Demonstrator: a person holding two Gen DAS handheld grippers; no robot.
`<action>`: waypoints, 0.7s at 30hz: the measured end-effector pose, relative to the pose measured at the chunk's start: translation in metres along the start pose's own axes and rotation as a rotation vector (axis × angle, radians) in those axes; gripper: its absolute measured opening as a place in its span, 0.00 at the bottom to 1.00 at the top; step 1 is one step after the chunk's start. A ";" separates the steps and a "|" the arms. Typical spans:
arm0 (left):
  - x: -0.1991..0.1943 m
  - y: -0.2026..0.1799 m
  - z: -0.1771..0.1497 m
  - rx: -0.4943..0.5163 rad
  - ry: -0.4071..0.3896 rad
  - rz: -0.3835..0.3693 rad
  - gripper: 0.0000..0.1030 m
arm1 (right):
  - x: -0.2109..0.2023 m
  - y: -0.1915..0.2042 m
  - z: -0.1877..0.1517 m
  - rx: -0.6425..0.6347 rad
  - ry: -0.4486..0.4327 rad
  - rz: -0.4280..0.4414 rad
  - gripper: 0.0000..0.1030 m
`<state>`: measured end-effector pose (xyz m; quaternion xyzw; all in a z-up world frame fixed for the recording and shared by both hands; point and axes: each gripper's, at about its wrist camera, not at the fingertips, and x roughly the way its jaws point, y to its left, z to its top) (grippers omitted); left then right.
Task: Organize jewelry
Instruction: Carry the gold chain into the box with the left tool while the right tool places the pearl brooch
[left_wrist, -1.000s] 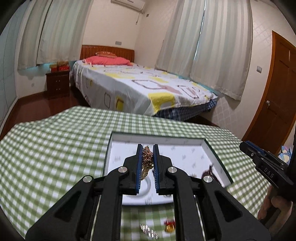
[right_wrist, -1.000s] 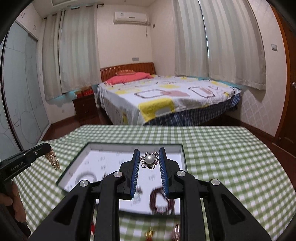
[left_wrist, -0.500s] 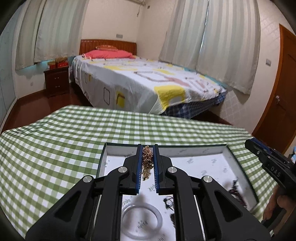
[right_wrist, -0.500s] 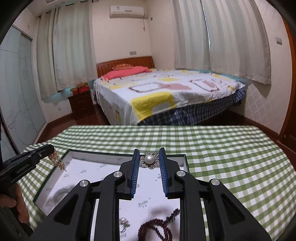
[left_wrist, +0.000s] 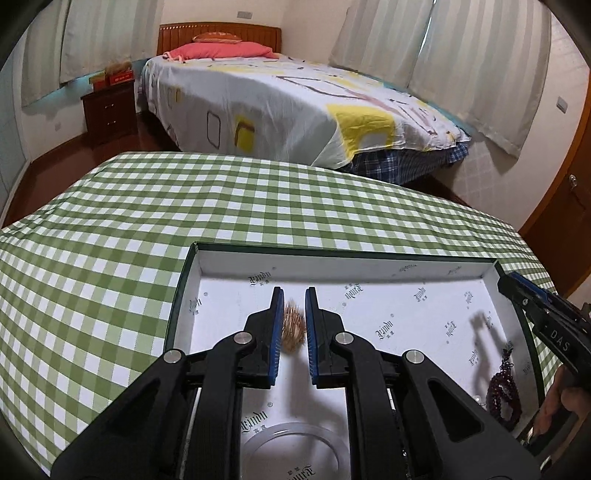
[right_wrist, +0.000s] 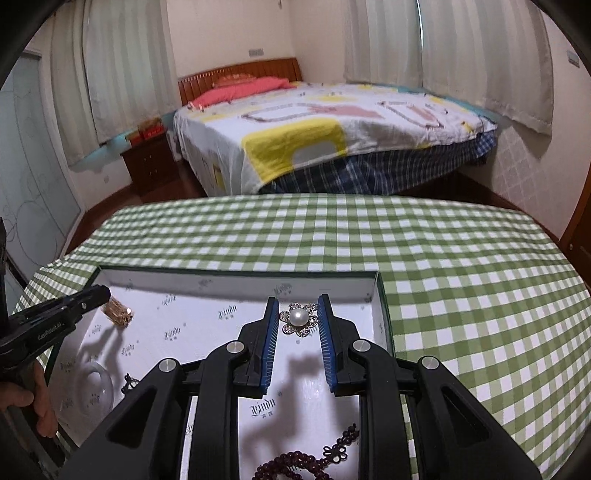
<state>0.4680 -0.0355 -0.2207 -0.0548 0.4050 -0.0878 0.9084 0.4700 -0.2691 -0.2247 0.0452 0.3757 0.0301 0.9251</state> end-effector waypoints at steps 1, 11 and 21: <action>0.001 0.000 0.000 0.000 0.001 -0.001 0.17 | 0.002 -0.001 0.000 0.002 0.008 -0.001 0.22; -0.004 0.003 0.000 -0.017 -0.020 0.001 0.46 | 0.001 -0.005 -0.004 0.021 0.021 0.002 0.46; -0.047 -0.004 -0.009 -0.013 -0.158 -0.021 0.53 | -0.045 0.000 -0.011 0.011 -0.142 0.000 0.46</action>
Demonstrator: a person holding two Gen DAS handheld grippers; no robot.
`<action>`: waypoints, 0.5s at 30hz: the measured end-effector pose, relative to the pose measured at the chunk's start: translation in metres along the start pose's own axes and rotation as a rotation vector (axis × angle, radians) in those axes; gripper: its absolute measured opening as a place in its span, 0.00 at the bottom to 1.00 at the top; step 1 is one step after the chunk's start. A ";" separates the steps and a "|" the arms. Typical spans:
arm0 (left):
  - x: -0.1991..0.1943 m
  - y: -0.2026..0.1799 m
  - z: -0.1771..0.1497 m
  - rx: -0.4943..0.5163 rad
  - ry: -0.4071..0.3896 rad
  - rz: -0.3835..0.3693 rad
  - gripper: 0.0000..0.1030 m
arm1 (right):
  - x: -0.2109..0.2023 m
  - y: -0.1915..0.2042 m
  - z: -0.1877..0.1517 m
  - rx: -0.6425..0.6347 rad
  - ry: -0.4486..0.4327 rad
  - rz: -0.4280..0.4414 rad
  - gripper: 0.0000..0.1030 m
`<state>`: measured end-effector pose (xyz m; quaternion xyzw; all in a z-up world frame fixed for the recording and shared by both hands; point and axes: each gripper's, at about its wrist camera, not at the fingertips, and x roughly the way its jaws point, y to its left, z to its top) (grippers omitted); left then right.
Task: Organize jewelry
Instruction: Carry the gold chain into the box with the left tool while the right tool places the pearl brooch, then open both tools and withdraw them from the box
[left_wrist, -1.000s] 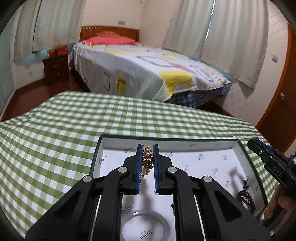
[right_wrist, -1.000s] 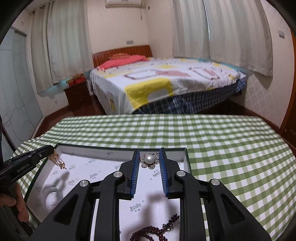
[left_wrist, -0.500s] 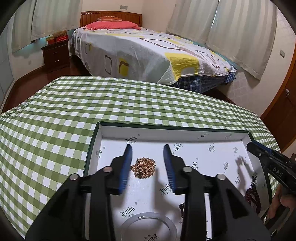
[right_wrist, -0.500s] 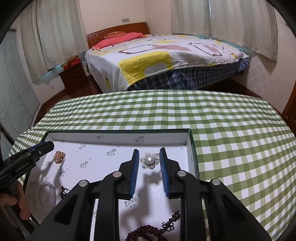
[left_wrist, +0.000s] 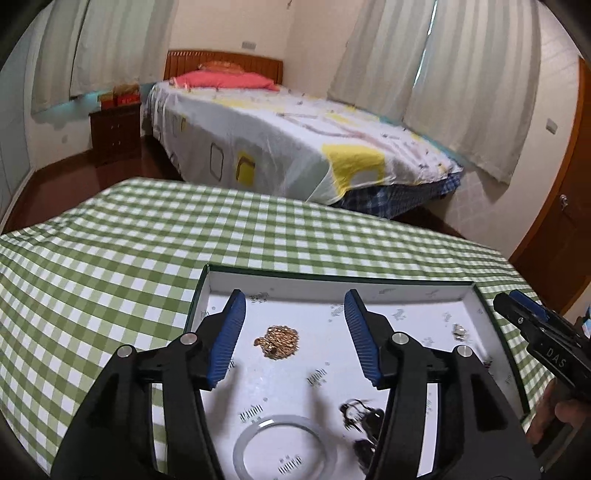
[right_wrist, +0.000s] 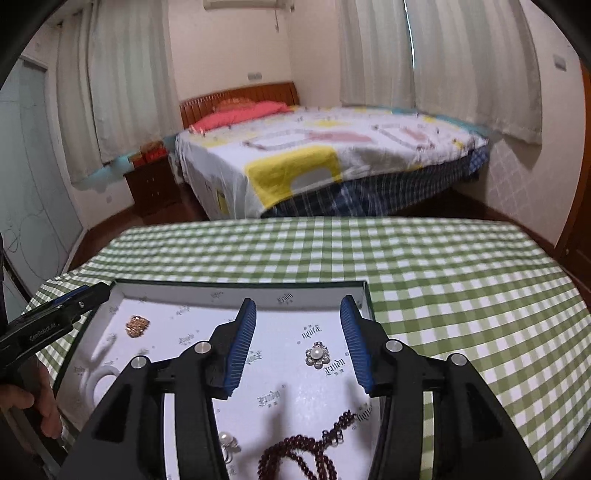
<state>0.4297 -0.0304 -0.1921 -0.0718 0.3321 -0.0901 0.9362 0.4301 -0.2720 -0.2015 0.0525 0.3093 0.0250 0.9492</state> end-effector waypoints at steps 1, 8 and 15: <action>-0.005 -0.002 -0.001 0.003 -0.009 0.000 0.53 | -0.006 0.001 -0.001 0.002 -0.015 0.001 0.46; -0.055 -0.006 -0.016 -0.017 -0.089 -0.005 0.58 | -0.056 0.008 -0.013 -0.010 -0.116 0.000 0.46; -0.103 -0.008 -0.033 -0.028 -0.125 0.004 0.60 | -0.100 0.017 -0.033 -0.045 -0.160 -0.018 0.46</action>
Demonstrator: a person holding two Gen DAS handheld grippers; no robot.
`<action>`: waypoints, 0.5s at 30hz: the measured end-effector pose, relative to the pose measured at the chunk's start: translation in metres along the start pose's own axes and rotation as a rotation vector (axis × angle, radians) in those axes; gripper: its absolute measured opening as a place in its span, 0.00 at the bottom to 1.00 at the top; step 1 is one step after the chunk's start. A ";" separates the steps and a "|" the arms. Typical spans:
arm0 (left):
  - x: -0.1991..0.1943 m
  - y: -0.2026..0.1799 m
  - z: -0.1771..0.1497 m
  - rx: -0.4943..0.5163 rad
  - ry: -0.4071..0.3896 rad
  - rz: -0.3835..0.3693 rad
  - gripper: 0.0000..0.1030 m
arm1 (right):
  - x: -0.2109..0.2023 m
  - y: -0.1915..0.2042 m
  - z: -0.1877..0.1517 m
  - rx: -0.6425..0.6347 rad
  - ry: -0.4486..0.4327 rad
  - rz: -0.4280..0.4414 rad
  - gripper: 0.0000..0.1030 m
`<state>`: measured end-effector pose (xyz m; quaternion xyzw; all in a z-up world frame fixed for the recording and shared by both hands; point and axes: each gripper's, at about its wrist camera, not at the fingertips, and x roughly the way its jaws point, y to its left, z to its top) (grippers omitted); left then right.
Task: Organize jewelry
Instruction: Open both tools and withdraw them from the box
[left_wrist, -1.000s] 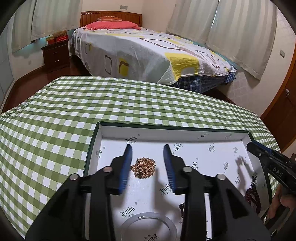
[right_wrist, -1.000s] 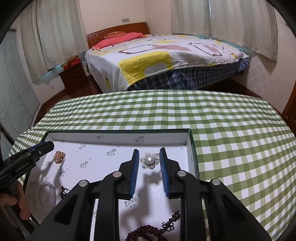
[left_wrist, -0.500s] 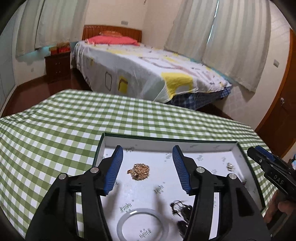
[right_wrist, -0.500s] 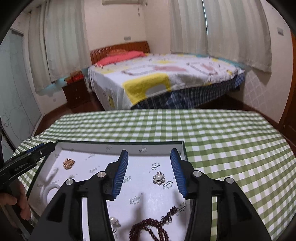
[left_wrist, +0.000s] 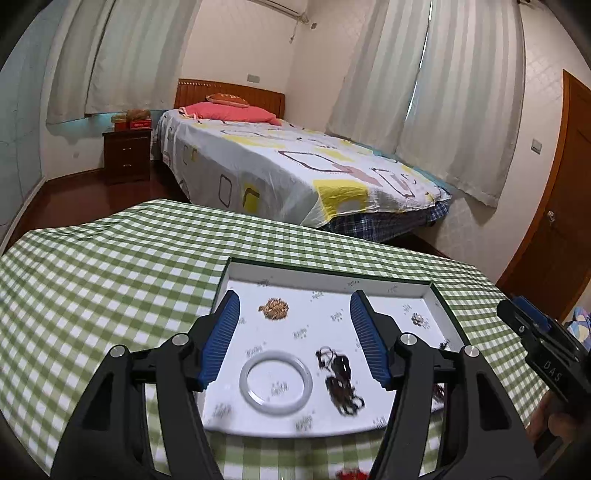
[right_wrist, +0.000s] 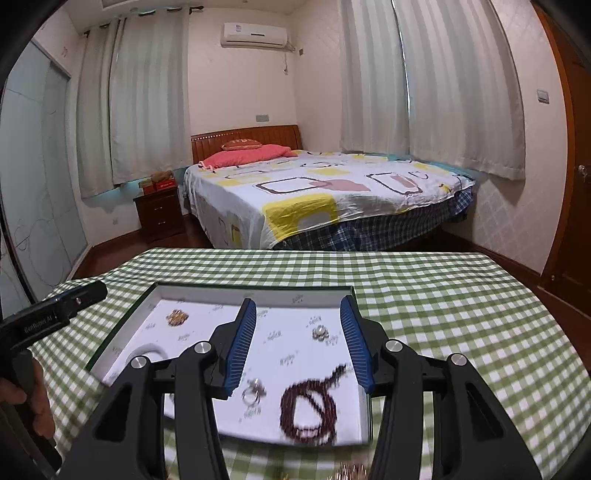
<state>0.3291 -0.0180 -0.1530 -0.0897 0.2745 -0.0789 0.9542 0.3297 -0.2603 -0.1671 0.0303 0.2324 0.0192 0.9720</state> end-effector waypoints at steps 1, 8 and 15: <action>-0.008 0.000 -0.002 -0.004 -0.003 0.001 0.60 | -0.005 0.001 -0.002 0.002 0.001 0.000 0.46; -0.047 0.003 -0.025 -0.032 0.003 0.012 0.62 | -0.042 -0.002 -0.023 0.021 0.008 -0.013 0.46; -0.074 0.009 -0.059 -0.039 0.050 0.039 0.62 | -0.060 -0.005 -0.056 0.025 0.063 -0.030 0.46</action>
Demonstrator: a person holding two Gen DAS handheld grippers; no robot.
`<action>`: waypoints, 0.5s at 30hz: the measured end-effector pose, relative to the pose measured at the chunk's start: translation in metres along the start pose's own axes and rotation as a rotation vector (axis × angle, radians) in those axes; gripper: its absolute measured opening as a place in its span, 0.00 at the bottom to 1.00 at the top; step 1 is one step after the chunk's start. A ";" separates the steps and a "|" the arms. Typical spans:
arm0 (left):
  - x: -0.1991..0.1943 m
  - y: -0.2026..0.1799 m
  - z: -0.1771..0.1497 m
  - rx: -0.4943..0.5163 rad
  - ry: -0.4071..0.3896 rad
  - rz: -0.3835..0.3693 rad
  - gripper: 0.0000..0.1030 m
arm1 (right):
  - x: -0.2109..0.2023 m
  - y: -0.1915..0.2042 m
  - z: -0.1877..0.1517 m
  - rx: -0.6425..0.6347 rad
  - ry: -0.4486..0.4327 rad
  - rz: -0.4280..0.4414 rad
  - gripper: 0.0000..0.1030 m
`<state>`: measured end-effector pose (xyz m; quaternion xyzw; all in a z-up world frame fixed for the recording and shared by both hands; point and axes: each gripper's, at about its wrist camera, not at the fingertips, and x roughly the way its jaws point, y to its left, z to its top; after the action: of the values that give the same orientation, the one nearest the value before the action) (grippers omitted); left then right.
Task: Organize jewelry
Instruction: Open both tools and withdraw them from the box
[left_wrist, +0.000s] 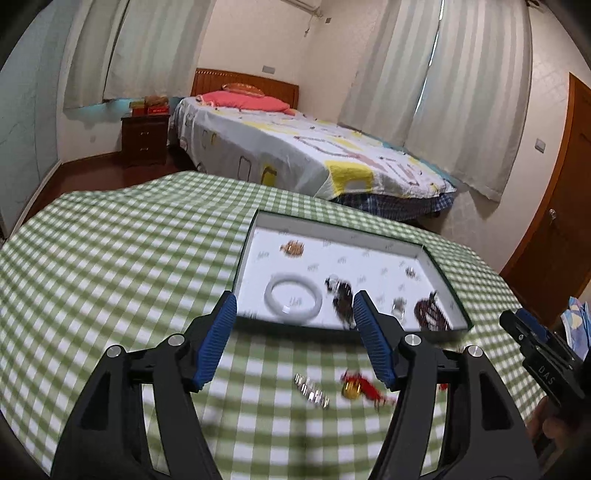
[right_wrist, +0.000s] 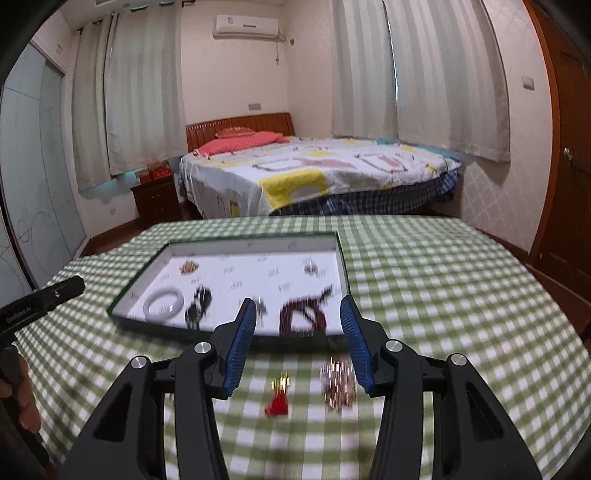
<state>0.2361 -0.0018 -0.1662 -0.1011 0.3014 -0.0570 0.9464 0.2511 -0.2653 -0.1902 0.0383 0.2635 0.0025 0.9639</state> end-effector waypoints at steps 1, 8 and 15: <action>-0.003 0.002 -0.005 -0.004 0.006 0.005 0.62 | -0.001 0.001 -0.005 0.000 0.011 0.002 0.46; -0.005 0.009 -0.028 -0.011 0.056 0.027 0.62 | 0.007 0.009 -0.033 -0.020 0.093 0.018 0.46; 0.002 0.014 -0.036 -0.009 0.082 0.037 0.62 | 0.024 0.013 -0.044 -0.027 0.173 0.021 0.45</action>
<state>0.2171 0.0057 -0.1987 -0.0971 0.3419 -0.0421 0.9337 0.2499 -0.2483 -0.2392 0.0279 0.3455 0.0196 0.9378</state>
